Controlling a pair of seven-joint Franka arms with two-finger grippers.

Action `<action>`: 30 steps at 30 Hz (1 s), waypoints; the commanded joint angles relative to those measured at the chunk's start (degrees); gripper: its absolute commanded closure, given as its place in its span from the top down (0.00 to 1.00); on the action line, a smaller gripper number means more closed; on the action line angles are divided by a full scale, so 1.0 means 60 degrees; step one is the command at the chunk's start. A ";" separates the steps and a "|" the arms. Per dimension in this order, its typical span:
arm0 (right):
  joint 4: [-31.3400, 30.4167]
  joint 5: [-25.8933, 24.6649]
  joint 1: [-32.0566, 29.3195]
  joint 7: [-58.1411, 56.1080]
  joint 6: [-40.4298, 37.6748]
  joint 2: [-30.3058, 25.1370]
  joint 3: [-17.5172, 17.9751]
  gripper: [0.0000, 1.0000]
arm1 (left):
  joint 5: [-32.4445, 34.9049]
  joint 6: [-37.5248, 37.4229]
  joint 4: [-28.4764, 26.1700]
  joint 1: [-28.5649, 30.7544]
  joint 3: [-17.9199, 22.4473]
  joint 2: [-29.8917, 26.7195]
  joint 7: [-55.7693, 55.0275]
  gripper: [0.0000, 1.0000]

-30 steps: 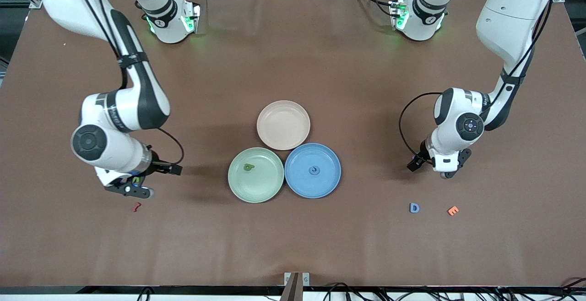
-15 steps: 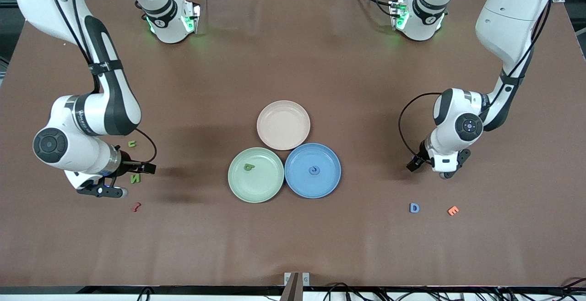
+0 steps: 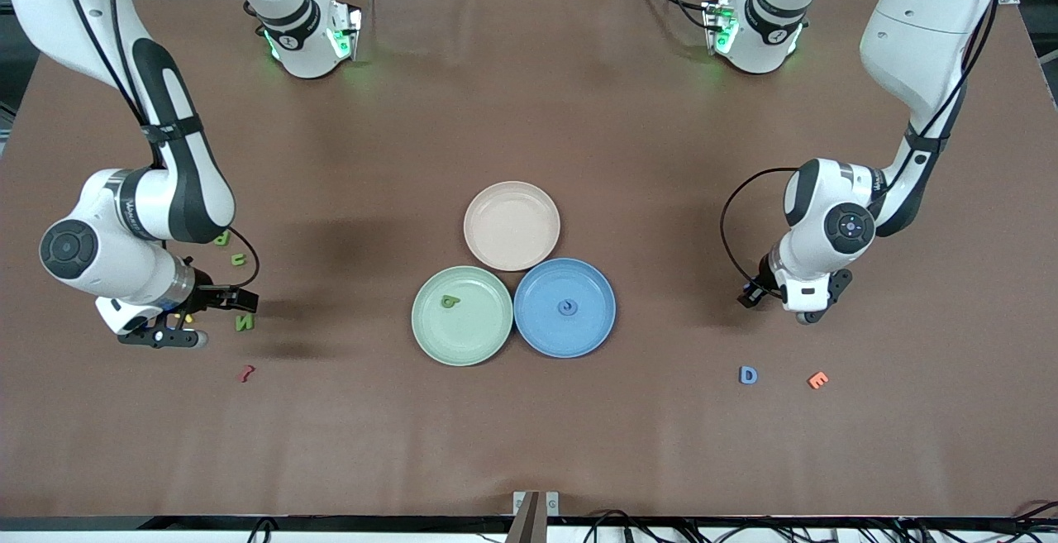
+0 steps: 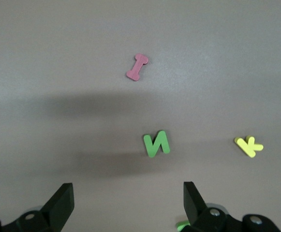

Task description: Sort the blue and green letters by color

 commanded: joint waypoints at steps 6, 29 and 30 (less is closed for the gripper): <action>-0.0832 -0.0113 -0.0516 -0.1228 0.1453 0.0128 0.0146 1.00 | 0.0283 -0.0581 0.0895 -0.0083 -0.0059 -0.0061 -0.0530 0.15; -0.0598 -0.0010 -0.0663 -0.2064 0.2025 0.0832 0.0219 0.83 | 0.0254 -0.1960 0.3884 -0.2645 -0.0044 0.0730 -0.1702 0.15; -0.0598 -0.0010 -0.0649 -0.2065 0.2025 0.0832 0.0219 0.82 | 0.0254 -0.1960 0.3987 -0.2763 -0.0044 0.0774 -0.1790 0.15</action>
